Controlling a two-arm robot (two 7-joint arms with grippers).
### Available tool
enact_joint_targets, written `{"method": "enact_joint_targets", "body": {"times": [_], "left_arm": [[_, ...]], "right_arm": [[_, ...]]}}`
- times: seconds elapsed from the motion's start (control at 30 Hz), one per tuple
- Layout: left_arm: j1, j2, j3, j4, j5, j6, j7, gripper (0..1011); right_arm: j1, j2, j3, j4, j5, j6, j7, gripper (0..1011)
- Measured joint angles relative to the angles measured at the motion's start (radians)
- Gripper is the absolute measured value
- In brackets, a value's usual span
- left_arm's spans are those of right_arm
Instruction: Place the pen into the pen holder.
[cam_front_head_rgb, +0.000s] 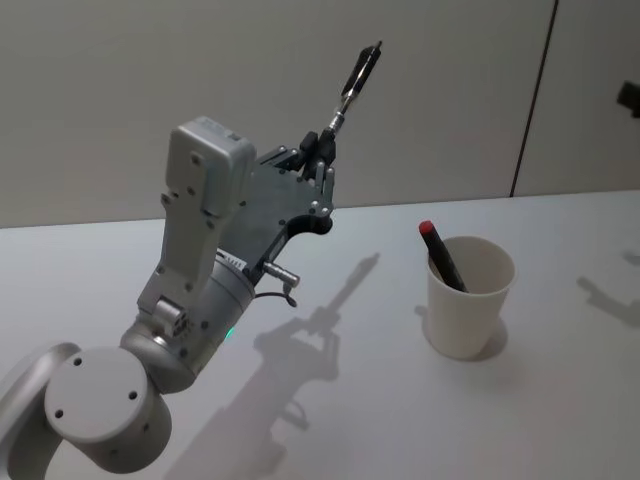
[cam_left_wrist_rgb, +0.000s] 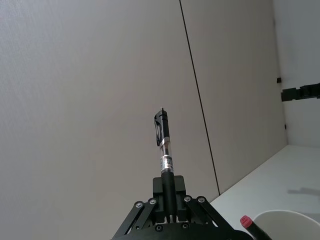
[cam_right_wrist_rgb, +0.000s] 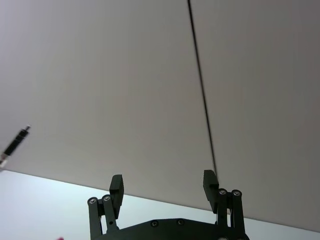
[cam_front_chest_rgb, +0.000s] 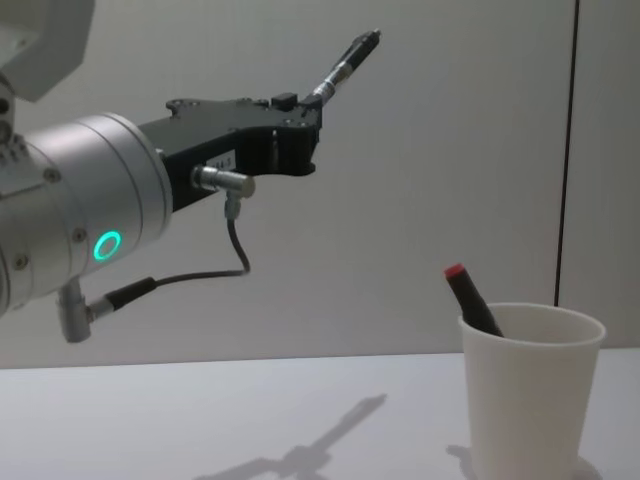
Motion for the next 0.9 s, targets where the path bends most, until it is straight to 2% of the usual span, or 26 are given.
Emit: {"method": "enact_joint_targets", "body": {"times": [0.07, 0.43, 0.67, 0.9], "left_arm": [[0.005, 0.002, 0.0, -0.008, 0.001, 0.0, 0.0, 130], [0.033, 0.011, 0.002, -0.037, -0.002, 0.008, 0.002, 130], [0.039, 0.011, 0.002, -0.044, -0.004, 0.022, -0.009, 130], [0.043, 0.009, 0.002, -0.051, -0.001, 0.032, -0.013, 130]], "right_arm": [[0.02, -0.002, -0.006, -0.003, 0.036, 0.035, 0.017, 1001], [0.094, -0.014, -0.03, -0.007, 0.15, 0.145, 0.071, 1001], [0.105, -0.017, -0.046, -0.006, 0.183, 0.17, 0.092, 1002], [0.094, -0.034, -0.067, -0.025, 0.201, 0.176, 0.057, 1001]]}}
